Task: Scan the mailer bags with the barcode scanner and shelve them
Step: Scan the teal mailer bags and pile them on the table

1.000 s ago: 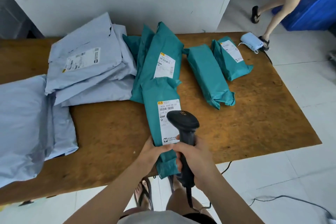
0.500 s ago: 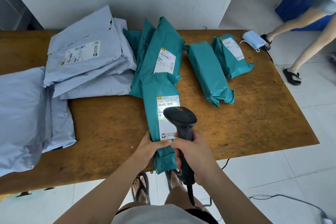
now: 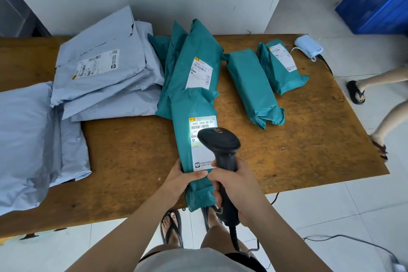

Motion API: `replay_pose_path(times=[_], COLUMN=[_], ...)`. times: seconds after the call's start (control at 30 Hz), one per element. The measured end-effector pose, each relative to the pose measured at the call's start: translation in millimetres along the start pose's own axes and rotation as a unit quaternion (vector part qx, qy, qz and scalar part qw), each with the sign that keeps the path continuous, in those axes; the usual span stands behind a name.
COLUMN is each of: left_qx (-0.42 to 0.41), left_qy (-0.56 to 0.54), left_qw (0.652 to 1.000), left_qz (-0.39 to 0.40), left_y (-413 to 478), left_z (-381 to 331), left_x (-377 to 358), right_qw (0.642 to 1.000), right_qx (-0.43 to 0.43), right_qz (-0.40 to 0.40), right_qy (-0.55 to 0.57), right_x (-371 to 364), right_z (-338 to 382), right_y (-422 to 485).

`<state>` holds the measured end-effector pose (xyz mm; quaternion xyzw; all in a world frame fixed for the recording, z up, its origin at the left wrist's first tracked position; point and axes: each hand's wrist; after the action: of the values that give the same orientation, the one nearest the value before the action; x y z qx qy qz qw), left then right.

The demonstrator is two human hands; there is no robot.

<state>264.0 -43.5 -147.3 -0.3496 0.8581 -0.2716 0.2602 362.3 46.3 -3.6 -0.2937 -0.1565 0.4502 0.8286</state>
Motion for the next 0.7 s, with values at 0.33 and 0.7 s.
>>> replay_pose_path(times=[0.33, 0.7], left_qx=[0.006, 0.002], left_qy=[0.01, 0.012], left_qw=[1.0, 1.0], left_qz=[0.001, 0.005], left_y=[2.7, 2.3], left_z=[1.3, 0.7], left_x=[2.4, 1.7], right_qw=[1.0, 1.0], right_qx=[-0.003, 0.0], right_qz=[-0.001, -0.005], right_qy=[-0.009, -0.024], right_x=[0.4, 1.4], right_z=[4.4, 3.1], right_y=[-1.4, -3.2])
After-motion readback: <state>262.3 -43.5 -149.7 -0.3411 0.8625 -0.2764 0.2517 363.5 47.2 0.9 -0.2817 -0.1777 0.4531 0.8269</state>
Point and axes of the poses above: each hand's wrist, its own y-axis towards the middle knuckle, its own x-axis out of the back of the hand, z = x × y, and after that the axes turned 3 degrees about z, right-handed
